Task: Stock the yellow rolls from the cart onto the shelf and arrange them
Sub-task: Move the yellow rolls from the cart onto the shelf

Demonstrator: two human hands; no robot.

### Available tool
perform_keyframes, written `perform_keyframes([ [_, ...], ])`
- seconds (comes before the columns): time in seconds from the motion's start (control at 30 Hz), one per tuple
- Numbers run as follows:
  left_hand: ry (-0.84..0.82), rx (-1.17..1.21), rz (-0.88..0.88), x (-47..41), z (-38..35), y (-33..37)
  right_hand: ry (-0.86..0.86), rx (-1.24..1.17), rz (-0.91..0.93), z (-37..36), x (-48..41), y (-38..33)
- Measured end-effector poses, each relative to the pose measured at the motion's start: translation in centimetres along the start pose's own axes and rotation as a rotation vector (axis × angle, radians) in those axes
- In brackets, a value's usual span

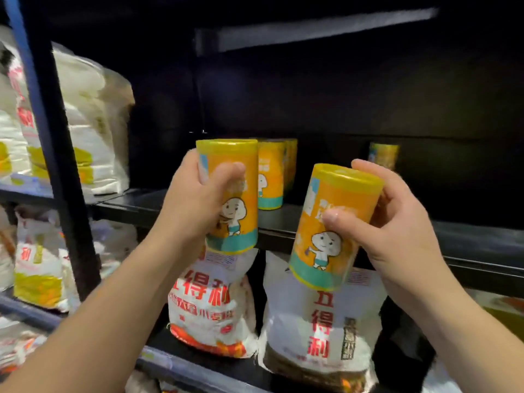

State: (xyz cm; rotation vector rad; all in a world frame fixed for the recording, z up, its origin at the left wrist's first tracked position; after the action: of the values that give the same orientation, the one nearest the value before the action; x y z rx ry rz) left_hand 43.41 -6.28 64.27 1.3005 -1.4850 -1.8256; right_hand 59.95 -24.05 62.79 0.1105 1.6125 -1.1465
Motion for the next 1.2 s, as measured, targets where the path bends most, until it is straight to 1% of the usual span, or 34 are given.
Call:
perform_keyframes([
  [0.13,0.049,-0.029,0.001,-0.9,-2.3,1.8,-0.011,0.021,-0.018,2.7,-1.6,-0.1],
  [0.3,0.139,-0.176,-0.055,-2.2,-3.7,3.3,-0.026,0.051,-0.051,4.3,-3.7,0.0],
  [0.43,0.174,-0.338,-0.15,-3.3,-4.1,4.2,-0.036,0.146,-0.042,4.4,-6.1,0.2],
  [0.53,0.212,-0.506,-0.238,-4.1,-4.3,4.7,-0.031,0.236,-0.053,3.9,-8.1,1.3],
  [0.67,0.347,-0.825,-0.333,-5.3,-4.4,4.4,-0.047,0.325,-0.118,2.6,-11.2,3.8],
  [0.8,0.473,-1.026,-0.471,-6.5,-4.1,3.6,-0.025,0.362,-0.213,1.4,-14.4,7.6],
  [0.87,0.492,-1.042,-0.493,-7.1,-3.8,3.1,-0.022,0.346,-0.27,0.9,-15.7,9.7],
  [0.97,0.472,-1.043,-0.476,-8.1,-3.5,2.5,-0.031,0.336,-0.316,0.1,-17.3,12.2],
  [1.13,0.489,-1.019,-0.596,-8.4,-3.6,1.9,-0.073,0.348,-0.38,-0.9,-19.3,15.2],
  [1.2,0.464,-1.04,-0.607,-8.7,-3.5,1.5,-0.073,0.338,-0.408,-1.3,-20.1,16.3],
])
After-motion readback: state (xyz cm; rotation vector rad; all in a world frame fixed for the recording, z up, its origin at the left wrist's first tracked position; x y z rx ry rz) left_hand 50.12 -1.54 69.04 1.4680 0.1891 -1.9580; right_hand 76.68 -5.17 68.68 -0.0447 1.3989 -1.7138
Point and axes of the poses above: each hand's wrist, its own x-axis away from the middle knuckle, its own z-axis out of the back of the hand, y = z × x, the point moved 5 cm from there along -x, towards the middle knuckle, and after that the axes turned 12 degrees about z, right-handed, at the moved point
